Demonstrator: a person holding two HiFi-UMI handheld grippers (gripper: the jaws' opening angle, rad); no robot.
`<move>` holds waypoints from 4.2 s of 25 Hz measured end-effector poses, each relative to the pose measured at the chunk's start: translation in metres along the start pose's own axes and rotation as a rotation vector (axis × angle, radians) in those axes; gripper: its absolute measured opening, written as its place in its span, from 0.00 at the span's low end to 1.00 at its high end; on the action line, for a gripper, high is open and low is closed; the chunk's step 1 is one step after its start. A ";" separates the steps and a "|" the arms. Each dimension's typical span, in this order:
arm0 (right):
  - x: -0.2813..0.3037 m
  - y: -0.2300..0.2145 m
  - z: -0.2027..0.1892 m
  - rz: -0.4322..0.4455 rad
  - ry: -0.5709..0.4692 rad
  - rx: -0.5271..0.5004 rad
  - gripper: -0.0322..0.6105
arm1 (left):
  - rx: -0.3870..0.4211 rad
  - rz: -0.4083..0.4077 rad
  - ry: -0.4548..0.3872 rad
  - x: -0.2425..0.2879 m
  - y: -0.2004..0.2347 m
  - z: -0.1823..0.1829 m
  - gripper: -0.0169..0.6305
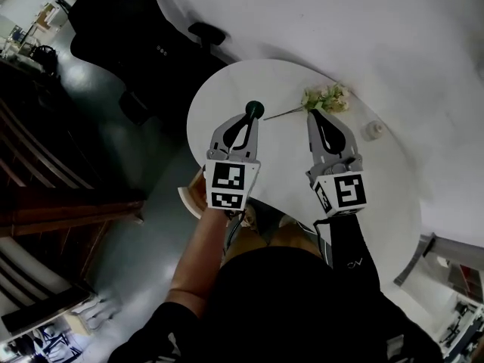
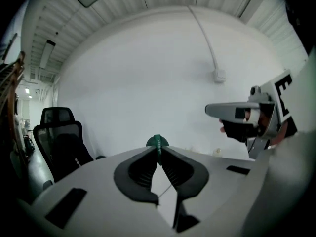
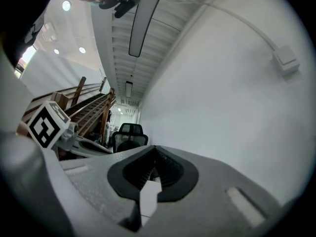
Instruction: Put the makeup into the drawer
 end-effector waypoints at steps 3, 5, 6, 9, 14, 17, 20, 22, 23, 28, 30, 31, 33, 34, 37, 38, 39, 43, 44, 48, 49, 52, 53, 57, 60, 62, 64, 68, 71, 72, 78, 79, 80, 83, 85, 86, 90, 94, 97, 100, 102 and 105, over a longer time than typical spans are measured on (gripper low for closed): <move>-0.003 -0.005 0.006 -0.006 -0.028 0.011 0.06 | 0.035 0.012 -0.077 -0.010 -0.011 0.023 0.07; -0.003 -0.005 0.005 0.001 -0.031 0.018 0.06 | 0.044 0.016 -0.083 -0.013 -0.014 0.025 0.07; -0.003 -0.004 0.004 0.008 -0.031 0.018 0.06 | 0.043 0.021 -0.082 -0.014 -0.014 0.024 0.07; 0.000 0.001 0.003 0.045 -0.034 0.006 0.06 | 0.039 0.047 -0.073 -0.018 -0.011 0.019 0.07; 0.009 0.018 -0.002 0.126 -0.031 0.017 0.06 | 0.032 0.130 -0.055 -0.037 -0.001 0.011 0.07; 0.015 0.037 -0.005 0.191 -0.029 0.021 0.06 | 0.021 0.203 -0.052 -0.059 0.009 0.004 0.07; 0.022 0.062 -0.007 0.259 -0.029 0.032 0.06 | 0.004 0.293 -0.048 -0.087 0.021 -0.004 0.07; 0.026 0.082 -0.007 0.314 -0.030 0.037 0.06 | -0.010 0.353 -0.044 -0.108 0.028 -0.009 0.07; 0.028 0.093 -0.006 0.343 -0.030 0.038 0.06 | -0.017 0.382 -0.042 -0.118 0.031 -0.011 0.07; 0.029 0.149 -0.005 0.478 -0.031 0.062 0.06 | -0.058 0.503 -0.026 -0.172 0.039 -0.031 0.07; 0.029 0.167 -0.004 0.509 -0.026 0.067 0.06 | -0.072 0.528 -0.018 -0.187 0.041 -0.037 0.07; 0.029 0.173 -0.004 0.516 -0.020 0.069 0.06 | -0.075 0.531 -0.017 -0.191 0.042 -0.038 0.07; 0.030 0.184 -0.004 0.526 -0.010 0.070 0.06 | -0.079 0.524 -0.015 -0.197 0.043 -0.041 0.07; 0.031 0.188 -0.004 0.530 -0.006 0.066 0.06 | -0.085 0.516 -0.011 -0.197 0.044 -0.045 0.07; 0.032 0.197 -0.005 0.535 -0.001 0.053 0.06 | -0.139 0.482 0.027 -0.190 0.047 -0.075 0.07; 0.032 0.199 -0.005 0.534 0.000 0.051 0.06 | -0.167 0.470 0.050 -0.186 0.048 -0.092 0.07; 0.033 0.200 -0.006 0.531 0.001 0.049 0.06 | -0.200 0.460 0.081 -0.183 0.050 -0.110 0.07; 0.037 0.196 -0.009 0.517 0.006 0.043 0.06 | -0.340 0.411 0.230 -0.166 0.048 -0.191 0.07; 0.038 0.194 -0.010 0.511 0.009 0.041 0.06 | -0.365 0.389 0.268 -0.160 0.046 -0.211 0.07; 0.040 0.186 -0.015 0.486 0.021 0.034 0.06 | -0.412 0.316 0.429 -0.144 0.033 -0.273 0.07; 0.040 0.184 -0.016 0.481 0.023 0.034 0.06 | -0.425 0.297 0.465 -0.140 0.030 -0.286 0.07; 0.040 0.179 -0.020 0.471 0.027 0.028 0.06 | -0.462 0.243 0.544 -0.127 0.023 -0.318 0.08; 0.040 0.179 -0.021 0.473 0.026 0.023 0.06 | -0.472 0.228 0.563 -0.124 0.022 -0.326 0.08; 0.040 0.175 -0.024 0.462 0.035 0.019 0.06 | -0.488 0.200 0.608 -0.117 0.020 -0.335 0.08; 0.040 0.175 -0.021 0.470 0.025 0.007 0.06 | -0.483 0.182 0.612 -0.113 0.020 -0.335 0.08; 0.040 0.176 -0.019 0.475 0.018 -0.001 0.06 | -0.474 0.171 0.611 -0.111 0.019 -0.334 0.09; 0.040 0.176 -0.019 0.466 0.022 0.005 0.06 | -0.457 0.161 0.623 -0.110 0.017 -0.335 0.16; 0.040 0.177 -0.020 0.457 0.031 0.012 0.06 | -0.464 0.114 0.644 -0.110 0.013 -0.341 0.34; 0.039 0.179 -0.020 0.471 0.027 0.004 0.06 | -0.470 0.112 0.657 -0.111 0.012 -0.345 0.34; 0.039 0.181 -0.020 0.478 0.024 -0.001 0.06 | -0.469 0.111 0.662 -0.112 0.011 -0.346 0.34; 0.039 0.184 -0.022 0.473 0.032 0.001 0.06 | -0.475 0.123 0.656 -0.119 0.013 -0.346 0.34; 0.040 0.184 -0.022 0.472 0.033 0.000 0.06 | -0.467 0.128 0.647 -0.120 0.015 -0.343 0.34; 0.040 0.185 -0.024 0.469 0.037 0.000 0.06 | -0.456 0.135 0.634 -0.120 0.018 -0.338 0.34; 0.040 0.188 -0.031 0.461 0.055 0.003 0.06 | -0.407 0.157 0.570 -0.123 0.030 -0.312 0.34; 0.040 0.190 -0.034 0.459 0.059 0.006 0.06 | -0.358 0.178 0.506 -0.124 0.040 -0.285 0.34; 0.040 0.190 -0.035 0.458 0.059 0.007 0.06 | -0.330 0.192 0.472 -0.126 0.045 -0.269 0.34; 0.040 0.197 -0.029 0.451 0.046 0.012 0.06 | -0.207 0.253 0.314 -0.141 0.066 -0.194 0.34; 0.040 0.201 -0.021 0.446 0.026 0.017 0.06 | -0.083 0.289 0.170 -0.157 0.077 -0.121 0.34; 0.041 0.202 -0.014 0.440 0.005 0.023 0.06 | 0.006 0.365 0.053 -0.178 0.079 -0.070 0.34; 0.042 0.204 -0.007 0.440 -0.019 0.032 0.06 | 0.070 0.433 -0.046 -0.201 0.079 -0.036 0.34; 0.042 0.207 -0.005 0.440 -0.018 0.035 0.06 | 0.087 0.444 -0.068 -0.209 0.079 -0.027 0.34; 0.042 0.212 -0.005 0.447 -0.015 0.035 0.06 | 0.098 0.440 -0.078 -0.211 0.079 -0.022 0.34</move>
Point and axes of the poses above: the fingertips, and each gripper's own axes: x forward along the fingers, y to its left, z out of its top, the point moved 5 cm from there along -x, backward along the fingers, and after that the axes turned 15 degrees about -z, right-handed, at the moved point
